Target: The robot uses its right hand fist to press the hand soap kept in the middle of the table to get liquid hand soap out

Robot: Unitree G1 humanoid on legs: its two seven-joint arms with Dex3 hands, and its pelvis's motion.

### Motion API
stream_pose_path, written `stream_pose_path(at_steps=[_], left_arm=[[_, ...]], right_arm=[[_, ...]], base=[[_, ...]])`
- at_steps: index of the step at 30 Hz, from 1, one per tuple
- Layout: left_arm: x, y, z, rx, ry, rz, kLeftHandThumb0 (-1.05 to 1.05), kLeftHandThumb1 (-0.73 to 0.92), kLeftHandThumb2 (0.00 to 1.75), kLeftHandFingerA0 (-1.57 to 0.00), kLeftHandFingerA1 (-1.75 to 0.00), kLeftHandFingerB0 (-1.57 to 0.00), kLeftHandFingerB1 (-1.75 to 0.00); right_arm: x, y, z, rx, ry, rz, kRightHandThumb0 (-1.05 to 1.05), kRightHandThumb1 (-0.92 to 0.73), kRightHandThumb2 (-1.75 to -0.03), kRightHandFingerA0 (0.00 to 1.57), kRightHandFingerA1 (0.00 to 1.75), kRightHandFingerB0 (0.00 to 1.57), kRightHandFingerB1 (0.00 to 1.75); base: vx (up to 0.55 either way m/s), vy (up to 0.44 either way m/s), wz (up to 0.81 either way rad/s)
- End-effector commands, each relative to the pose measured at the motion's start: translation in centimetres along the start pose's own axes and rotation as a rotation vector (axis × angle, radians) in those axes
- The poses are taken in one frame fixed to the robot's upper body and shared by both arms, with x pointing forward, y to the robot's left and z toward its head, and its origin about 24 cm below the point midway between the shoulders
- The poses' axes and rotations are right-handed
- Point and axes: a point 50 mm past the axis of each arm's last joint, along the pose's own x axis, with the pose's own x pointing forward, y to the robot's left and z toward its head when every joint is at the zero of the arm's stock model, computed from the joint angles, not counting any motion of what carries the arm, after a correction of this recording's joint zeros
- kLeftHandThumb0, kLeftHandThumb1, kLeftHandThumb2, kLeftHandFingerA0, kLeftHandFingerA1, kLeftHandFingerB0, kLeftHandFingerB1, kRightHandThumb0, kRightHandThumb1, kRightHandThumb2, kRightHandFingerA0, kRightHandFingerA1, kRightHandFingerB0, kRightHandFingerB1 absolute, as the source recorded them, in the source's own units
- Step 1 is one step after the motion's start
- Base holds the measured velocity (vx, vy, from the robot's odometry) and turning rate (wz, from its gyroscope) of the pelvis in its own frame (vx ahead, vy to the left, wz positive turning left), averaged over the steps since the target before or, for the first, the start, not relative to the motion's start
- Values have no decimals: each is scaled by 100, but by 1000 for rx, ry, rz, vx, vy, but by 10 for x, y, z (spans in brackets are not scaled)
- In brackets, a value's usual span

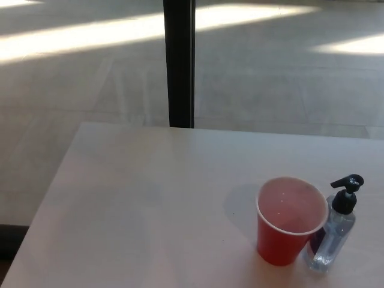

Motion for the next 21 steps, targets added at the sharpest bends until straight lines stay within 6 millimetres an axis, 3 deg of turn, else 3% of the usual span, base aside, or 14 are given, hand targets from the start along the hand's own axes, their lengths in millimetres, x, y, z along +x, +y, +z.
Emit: stream_pose_path(at_steps=[1, 3, 7, 10, 11, 12, 13, 14, 16, 17, 18, 19, 20, 21], left_arm=[[2, 24, 6, -127, -12, 106, -12, 29, 94, -89, -96, -63, -81], [2, 23, 6, -131, -7, 109, -11, 29, 94, -87, -95, -62, -80], [3, 23, 5, -119, -12, 110, -11, 30, 94, -88, -95, -63, -80], [3, 22, 7, -123, -5, 115, -11, 30, 93, -90, -96, -63, -80], [2, 22, 4, -121, -4, 112, -12, 30, 94, -90, -97, -65, -81], [2, 22, 4, -121, -9, 108, -12, 30, 94, -90, -97, -65, -81], [2, 22, 4, -121, -9, 108, -12, 30, 94, -90, -97, -65, -81], [2, 22, 4, -126, -4, 111, -11, 30, 94, -91, -98, -62, -80], [2, 22, 4, -121, 5, 118, -9, 36, 85, -85, -102, -58, -80], [2, 21, 4, -124, 6, 119, -9, 36, 85, -85, -102, -58, -80], [2, 22, 2, -125, 8, 121, -10, 31, 93, -90, -97, -60, -79], [2, 23, 0, -124, 9, 121, -11, 31, 94, -89, -96, -61, -80], [2, 23, 0, -123, 7, 118, -11, 31, 94, -87, -95, -61, -79], [2, 23, 0, -122, 8, 118, -11, 31, 94, -87, -95, -61, -79]], right_arm=[[3, -29, 24, 273, -47, -156, -41, -67, -59, 40, 112, 38, 53], [4, -34, 31, 303, -52, -207, -46, -74, -62, 24, 64, 23, 40], [7, -44, 57, 366, -84, -225, -55, -85, -66, 0, 36, 2, 25], [10, -50, 97, 530, -169, -242, -51, -82, -67, 2, 43, 6, 30], [9, -52, 124, 707, -242, -236, -50, -61, -90, 26, 71, 13, 51], [7, -52, 143, 840, -308, -216, -50, -61, -90, 26, 71, 13, 51], [7, -52, 143, 842, -308, -216, -50, -61, -90, 26, 71, 13, 51], [-1, -50, 177, 838, -417, -184, -48, -79, -63, 41, 85, 26, 50], [-10, -49, 206, 835, -507, -190, -44, -81, -64, 73, 90, 38, 50], [-12, -48, 209, 835, -522, -186, -44, -81, -64, 73, 90, 38, 50], [-17, -47, 223, 848, -571, -174, -41, -74, -71, 109, 104, 55, 65], [-29, -44, 245, 872, -667, -143, -36, -62, -90, 123, 114, 66, 71], [-38, -42, 259, 866, -737, -113, -37, -55, -93, 126, 127, 83, 73], [-44, -40, 267, 847, -774, -106, -37, -55, -93, 126, 127, 83, 73]], base=[[0, 0, 0], [0, 0, 0], [0, 0, 0], [0, 0, 0], [0, 0, 0], [0, 0, 0], [0, 0, 0], [0, 0, 0], [0, 0, 0], [0, 0, 0], [0, 0, 0], [0, 0, 0], [0, 0, 0], [0, 0, 0]])
